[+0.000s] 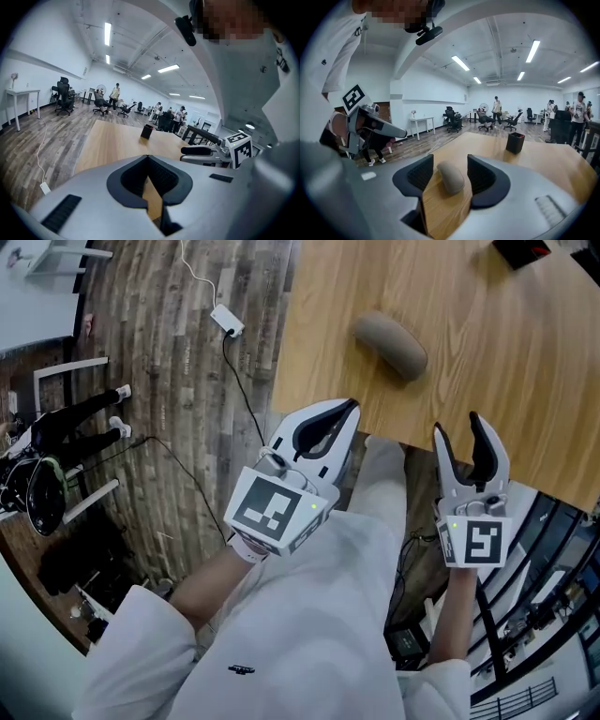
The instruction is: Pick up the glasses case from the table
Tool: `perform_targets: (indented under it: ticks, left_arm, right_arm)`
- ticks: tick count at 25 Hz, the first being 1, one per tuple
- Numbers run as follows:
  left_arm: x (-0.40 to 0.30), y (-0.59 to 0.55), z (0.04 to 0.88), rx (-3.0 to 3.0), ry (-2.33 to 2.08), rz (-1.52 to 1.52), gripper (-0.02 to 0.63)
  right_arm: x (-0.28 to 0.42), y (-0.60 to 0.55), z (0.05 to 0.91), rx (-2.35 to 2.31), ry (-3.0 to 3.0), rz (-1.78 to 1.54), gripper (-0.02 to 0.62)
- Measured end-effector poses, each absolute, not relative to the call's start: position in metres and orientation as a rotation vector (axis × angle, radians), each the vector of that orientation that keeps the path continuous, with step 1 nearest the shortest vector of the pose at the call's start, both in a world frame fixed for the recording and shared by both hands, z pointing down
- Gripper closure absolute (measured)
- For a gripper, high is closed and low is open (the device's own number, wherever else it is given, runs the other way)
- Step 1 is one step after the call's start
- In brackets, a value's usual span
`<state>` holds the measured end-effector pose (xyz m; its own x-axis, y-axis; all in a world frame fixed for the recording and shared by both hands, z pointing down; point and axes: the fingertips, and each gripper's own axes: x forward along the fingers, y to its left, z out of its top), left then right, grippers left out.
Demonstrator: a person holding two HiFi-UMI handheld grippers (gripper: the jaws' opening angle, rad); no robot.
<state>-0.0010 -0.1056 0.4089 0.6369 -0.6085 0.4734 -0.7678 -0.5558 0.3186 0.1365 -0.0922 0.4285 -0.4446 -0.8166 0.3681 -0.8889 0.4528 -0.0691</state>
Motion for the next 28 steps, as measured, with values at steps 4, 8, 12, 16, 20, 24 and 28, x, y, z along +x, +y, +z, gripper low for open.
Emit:
perform_targets:
  ticks: [4, 8, 12, 16, 20, 24, 28]
  left_arm:
    - [0.001, -0.107, 0.430, 2.319, -1.085, 0.454, 0.600]
    - [0.004, -0.111, 0.436, 2.297, -1.081, 0.454, 0.600]
    - [0.004, -0.115, 0.449, 2.269, -1.105, 0.454, 0.600]
    - [0.004, -0.126, 0.471, 2.255, -1.122, 0.472, 0.600]
    - [0.001, -0.133, 0.484, 2.211, -1.139, 0.468, 0.600]
    - [0.002, -0.133, 0.493, 2.205, -1.139, 0.472, 0.600]
    - [0.002, -0.137, 0.510, 2.178, -1.139, 0.476, 0.600]
  right_arm:
    - [0.133, -0.103, 0.447, 1.379, -2.463, 0.390, 0.332]
    - [0.127, -0.115, 0.451, 1.351, -2.476, 0.366, 0.310]
    - [0.124, -0.124, 0.470, 1.293, -2.469, 0.361, 0.287]
    - [0.121, -0.140, 0.496, 1.248, -2.475, 0.392, 0.255]
    - [0.116, -0.149, 0.518, 1.205, -2.470, 0.399, 0.233]
    - [0.110, -0.152, 0.541, 1.132, -2.453, 0.393, 0.200]
    - [0.104, -0.164, 0.561, 1.109, -2.439, 0.417, 0.172]
